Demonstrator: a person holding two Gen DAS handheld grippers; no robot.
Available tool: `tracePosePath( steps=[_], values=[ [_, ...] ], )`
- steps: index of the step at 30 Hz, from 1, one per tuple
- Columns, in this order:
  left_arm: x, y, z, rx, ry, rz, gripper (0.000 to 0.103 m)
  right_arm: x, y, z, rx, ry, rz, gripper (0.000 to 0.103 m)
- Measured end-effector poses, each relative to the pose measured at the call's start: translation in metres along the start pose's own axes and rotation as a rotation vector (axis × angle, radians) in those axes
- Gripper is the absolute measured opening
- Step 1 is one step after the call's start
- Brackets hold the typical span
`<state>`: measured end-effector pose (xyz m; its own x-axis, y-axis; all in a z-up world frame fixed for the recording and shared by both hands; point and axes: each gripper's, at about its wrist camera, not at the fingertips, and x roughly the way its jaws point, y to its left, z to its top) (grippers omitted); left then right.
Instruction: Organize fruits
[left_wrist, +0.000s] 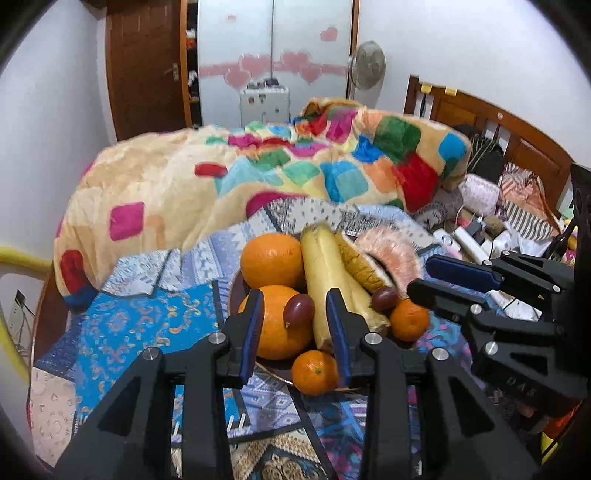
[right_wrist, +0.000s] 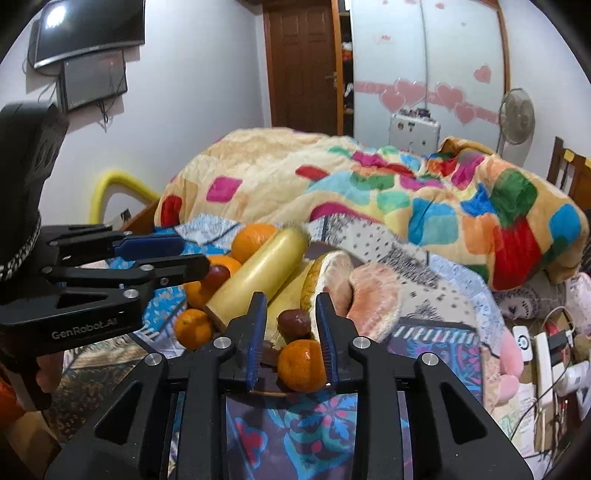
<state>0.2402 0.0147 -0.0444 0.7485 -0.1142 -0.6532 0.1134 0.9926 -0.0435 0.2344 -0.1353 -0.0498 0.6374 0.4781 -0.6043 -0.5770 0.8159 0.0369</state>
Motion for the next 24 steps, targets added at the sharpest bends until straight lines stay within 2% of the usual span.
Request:
tracePosePath(
  steps=[2, 7, 10, 15, 17, 18, 20, 22, 24],
  values=[
    [-0.020, -0.004, 0.000, 0.002, -0.036, 0.003, 0.034, -0.019, 0.003, 0.002, -0.003, -0.036, -0.021, 0.025],
    [-0.090, -0.020, -0.003, 0.011, -0.182, 0.019, 0.034, -0.073, 0.012, 0.007, 0.003, -0.130, -0.045, 0.025],
    [-0.135, -0.031, -0.008, 0.017, -0.271, 0.024, 0.034, -0.116, 0.023, 0.008, 0.007, -0.219, -0.059, 0.025],
    [-0.204, -0.048, -0.029, 0.027, -0.415, 0.054, 0.034, -0.184, 0.043, 0.002, 0.026, -0.363, -0.055, 0.025],
    [-0.226, -0.053, -0.039, 0.026, -0.452, 0.061, 0.038, -0.206, 0.053, -0.003, 0.036, -0.406, -0.050, 0.025],
    [-0.236, -0.056, -0.044, 0.030, -0.471, 0.066, 0.040, -0.214, 0.057, -0.005, 0.038, -0.422, -0.051, 0.027],
    [-0.253, -0.062, -0.054, 0.038, -0.503, 0.082, 0.058, -0.230, 0.067, -0.012, 0.035, -0.456, -0.064, 0.036],
    [-0.269, -0.068, -0.065, 0.046, -0.541, 0.102, 0.065, -0.242, 0.076, -0.020, 0.029, -0.490, -0.087, 0.052],
    [-0.281, -0.073, -0.074, 0.053, -0.562, 0.119, 0.070, -0.250, 0.083, -0.024, 0.023, -0.515, -0.107, 0.061]
  ],
)
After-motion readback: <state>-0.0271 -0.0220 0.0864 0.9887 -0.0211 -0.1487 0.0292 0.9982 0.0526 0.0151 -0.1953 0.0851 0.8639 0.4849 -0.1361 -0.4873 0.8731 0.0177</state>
